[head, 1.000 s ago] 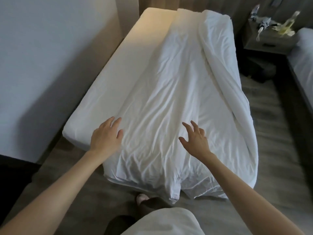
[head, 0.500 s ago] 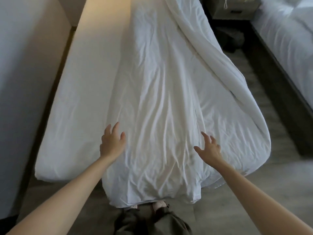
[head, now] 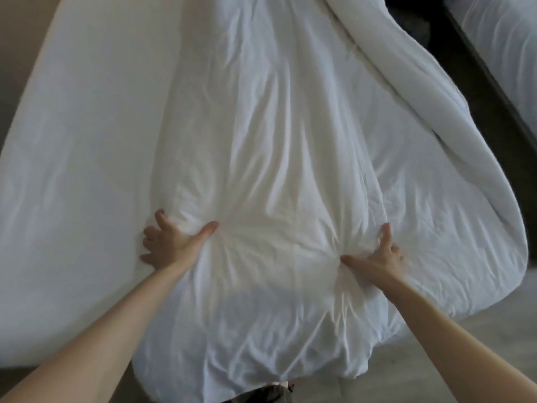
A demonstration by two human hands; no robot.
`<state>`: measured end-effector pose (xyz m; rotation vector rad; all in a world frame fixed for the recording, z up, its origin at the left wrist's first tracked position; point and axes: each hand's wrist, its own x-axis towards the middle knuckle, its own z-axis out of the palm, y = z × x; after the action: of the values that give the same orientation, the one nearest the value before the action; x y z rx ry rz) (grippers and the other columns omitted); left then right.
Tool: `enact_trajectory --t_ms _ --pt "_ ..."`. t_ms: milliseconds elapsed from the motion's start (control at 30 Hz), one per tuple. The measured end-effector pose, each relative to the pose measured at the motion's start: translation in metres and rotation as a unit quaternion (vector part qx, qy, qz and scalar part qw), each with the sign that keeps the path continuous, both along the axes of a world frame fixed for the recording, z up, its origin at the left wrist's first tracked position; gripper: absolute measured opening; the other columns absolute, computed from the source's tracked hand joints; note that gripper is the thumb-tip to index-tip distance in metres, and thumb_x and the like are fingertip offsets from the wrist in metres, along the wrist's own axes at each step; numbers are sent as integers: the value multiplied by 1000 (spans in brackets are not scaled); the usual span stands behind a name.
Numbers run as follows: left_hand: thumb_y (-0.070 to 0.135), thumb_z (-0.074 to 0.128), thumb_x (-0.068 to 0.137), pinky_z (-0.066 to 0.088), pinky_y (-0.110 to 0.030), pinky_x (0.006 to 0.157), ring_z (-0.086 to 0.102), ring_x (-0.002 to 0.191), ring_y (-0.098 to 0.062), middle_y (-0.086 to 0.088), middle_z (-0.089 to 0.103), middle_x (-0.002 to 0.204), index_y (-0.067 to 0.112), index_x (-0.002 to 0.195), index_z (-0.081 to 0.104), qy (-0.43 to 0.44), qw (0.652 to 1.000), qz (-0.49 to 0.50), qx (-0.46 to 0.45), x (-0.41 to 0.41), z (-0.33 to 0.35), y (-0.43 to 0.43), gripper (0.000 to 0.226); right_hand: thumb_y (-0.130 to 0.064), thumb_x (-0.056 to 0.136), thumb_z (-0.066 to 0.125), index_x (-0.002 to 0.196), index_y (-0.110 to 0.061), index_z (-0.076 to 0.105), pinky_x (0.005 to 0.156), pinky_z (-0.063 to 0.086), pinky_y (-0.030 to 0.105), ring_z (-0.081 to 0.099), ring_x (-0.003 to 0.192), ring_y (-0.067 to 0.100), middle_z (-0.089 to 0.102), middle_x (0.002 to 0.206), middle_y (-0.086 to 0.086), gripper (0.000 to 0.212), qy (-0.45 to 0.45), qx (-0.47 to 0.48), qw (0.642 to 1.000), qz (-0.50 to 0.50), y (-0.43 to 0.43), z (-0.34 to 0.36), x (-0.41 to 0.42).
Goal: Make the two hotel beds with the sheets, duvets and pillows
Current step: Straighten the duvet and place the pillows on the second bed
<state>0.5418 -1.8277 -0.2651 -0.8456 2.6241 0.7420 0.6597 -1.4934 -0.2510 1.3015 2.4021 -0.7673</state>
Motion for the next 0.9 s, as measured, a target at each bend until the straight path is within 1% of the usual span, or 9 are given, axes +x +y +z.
enact_trajectory --t_ms 100,233,333,400,433,567,600,767,900 --pt "59 68 77 40 -45 91 54 114 -42 -23 55 125 7 126 41 50 997 46 43 -5 0 1 76 -54 65 80 147 -24 17 104 40 48 47 124 36 47 138 13 108 58 -31 998 -18 -8 0 -4" --pt "49 55 92 43 -34 93 57 115 -32 -14 62 123 8 122 59 93 979 47 174 -10 34 -8 50 -55 81 68 115 -14 56 78 54 39 65 84 22 68 99 5 55 109 -109 988 -25 -40 30 -15" --pt "45 60 91 48 -29 92 63 108 -18 -2 67 115 9 120 65 98 900 117 408 -6 75 -27 47 -41 88 66 92 -17 62 55 46 25 63 67 10 67 77 -2 24 226 -68 972 -13 -51 83 -12" --pt "45 53 93 59 -29 72 72 87 -19 -6 75 97 10 100 75 7 803 161 573 -1 86 -38 42 -41 88 66 88 -18 61 56 45 28 61 66 11 64 73 -4 24 257 -34 965 -34 -40 101 1" --pt "46 51 93 59 -29 64 72 82 -20 -8 75 94 10 96 76 -27 797 164 580 4 80 -42 44 -44 87 65 88 -17 60 62 48 32 62 70 15 64 75 -2 27 239 -20 970 -46 -31 98 7" --pt "35 58 94 44 -31 80 61 100 -32 -20 64 115 3 123 59 -13 951 109 288 17 40 -41 43 -44 91 59 102 -14 57 84 47 35 62 98 34 65 100 9 33 62 -48 995 -56 -24 46 14" --pt "34 57 95 44 -35 85 59 106 -35 -23 61 121 2 124 56 -9 965 102 241 19 34 -40 43 -41 92 58 105 -13 55 85 47 36 61 99 34 65 104 12 31 45 -56 995 -62 -27 32 11" --pt "67 51 86 38 -42 102 49 124 -39 -20 48 139 8 141 36 -111 977 45 175 48 25 -47 82 -53 92 51 109 -10 46 91 48 48 60 100 37 62 110 18 46 7 -68 994 -79 -30 11 18" --pt "81 57 61 43 -43 101 55 118 -35 -14 58 130 12 135 48 -117 971 37 206 87 35 -53 101 -60 89 52 119 -7 52 84 49 43 61 93 32 65 105 12 61 10 -81 995 -51 -38 27 32"
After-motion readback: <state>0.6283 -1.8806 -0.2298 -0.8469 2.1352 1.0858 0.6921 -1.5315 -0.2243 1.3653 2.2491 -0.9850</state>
